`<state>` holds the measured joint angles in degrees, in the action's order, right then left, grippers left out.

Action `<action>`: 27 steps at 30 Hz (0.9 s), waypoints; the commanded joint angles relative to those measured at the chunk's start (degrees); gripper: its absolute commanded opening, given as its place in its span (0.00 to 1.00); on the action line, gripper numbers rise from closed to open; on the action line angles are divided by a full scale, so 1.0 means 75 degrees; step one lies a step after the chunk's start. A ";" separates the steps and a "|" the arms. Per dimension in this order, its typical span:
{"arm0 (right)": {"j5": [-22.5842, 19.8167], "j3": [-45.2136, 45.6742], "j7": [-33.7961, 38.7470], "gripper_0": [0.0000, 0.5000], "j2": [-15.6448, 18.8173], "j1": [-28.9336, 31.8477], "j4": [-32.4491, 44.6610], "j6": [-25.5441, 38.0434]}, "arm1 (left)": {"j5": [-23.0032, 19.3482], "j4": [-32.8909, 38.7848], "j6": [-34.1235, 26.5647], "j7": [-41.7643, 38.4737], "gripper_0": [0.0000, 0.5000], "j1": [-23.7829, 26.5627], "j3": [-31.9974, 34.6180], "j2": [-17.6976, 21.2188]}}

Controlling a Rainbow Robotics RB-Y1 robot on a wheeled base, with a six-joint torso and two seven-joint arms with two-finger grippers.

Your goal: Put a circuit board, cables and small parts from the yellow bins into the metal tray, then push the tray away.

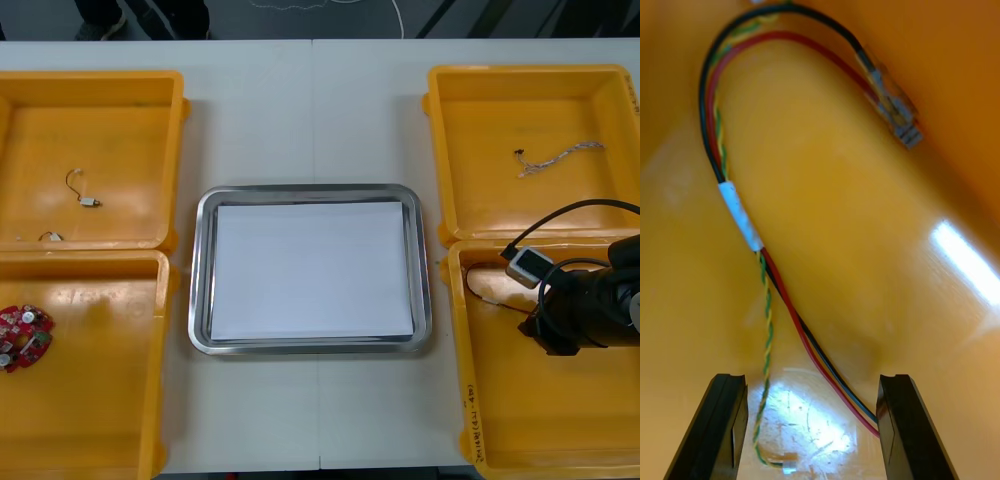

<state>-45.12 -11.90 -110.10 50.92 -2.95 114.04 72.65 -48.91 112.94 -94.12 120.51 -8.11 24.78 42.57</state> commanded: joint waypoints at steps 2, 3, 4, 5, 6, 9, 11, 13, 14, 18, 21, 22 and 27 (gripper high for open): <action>0.0086 -0.0206 -0.0321 1.00 0.0124 0.0101 0.0030 -0.0089 | 0.0252 0.0035 0.0292 0.1393 1.00 -0.0407 0.0153 -0.0308; 0.0086 -0.0218 -0.0321 1.00 0.0124 0.0101 0.0018 -0.0089 | 0.0275 0.0035 0.0315 0.1393 1.00 -0.0419 0.0153 -0.0332; 0.0086 -0.0253 -0.0321 1.00 0.0136 0.0101 0.0006 -0.0160 | 0.0334 0.0035 0.0339 0.1416 1.00 -0.0431 0.0153 -0.0402; 0.0074 -0.0276 -0.0321 1.00 0.0136 0.0101 0.0006 -0.0183 | 0.0345 0.0035 0.0350 0.1428 1.00 -0.0431 0.0153 -0.0437; 0.0074 -0.0312 -0.0321 1.00 0.0124 0.0101 -0.0041 -0.0242 | 0.0404 0.0035 0.0350 0.1428 1.00 -0.0454 0.0153 -0.0508; 0.0086 -0.0405 -0.0321 1.00 0.0136 0.0101 -0.0099 -0.0370 | 0.0498 0.0035 0.0362 0.1463 1.00 -0.0466 0.0153 -0.0672; 0.0156 -0.0464 -0.0332 1.00 0.0136 0.0101 -0.0146 -0.0441 | 0.0556 0.0035 0.0385 0.1463 1.00 -0.0466 0.0153 -0.0766; 0.0238 -0.0487 -0.0356 1.00 0.0124 0.0101 -0.0170 -0.0452 | 0.0638 0.0035 0.0421 0.1487 1.00 -0.0466 0.0130 -0.0848; 0.0226 -0.0487 -0.0367 1.00 0.0124 0.0101 -0.0170 -0.0452 | 0.0685 0.0035 0.0456 0.1475 1.00 -0.0466 0.0071 -0.0859; 0.0226 -0.0487 -0.0367 1.00 0.0124 0.0101 -0.0205 -0.0464 | 0.0838 0.0000 0.0561 0.1463 1.00 -0.0466 -0.0058 -0.0859; 0.0215 -0.0499 -0.0379 1.00 0.0124 0.0101 -0.0275 -0.0488 | 0.0896 -0.0094 0.0702 0.1463 1.00 -0.0466 -0.0140 -0.0859; 0.0191 -0.0499 -0.0379 1.00 0.0136 0.0101 -0.0310 -0.0499 | 0.0920 -0.0152 0.0784 0.1463 1.00 -0.0466 -0.0175 -0.0859; 0.0168 -0.0499 -0.0379 0.05 0.0136 0.0089 -0.0345 -0.0523 | 0.0978 -0.0316 0.1018 0.1487 1.00 -0.0466 -0.0280 -0.0859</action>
<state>-43.89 -14.71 -110.15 50.92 -2.94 112.25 69.16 -42.45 110.85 -87.68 120.94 -9.80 23.85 36.51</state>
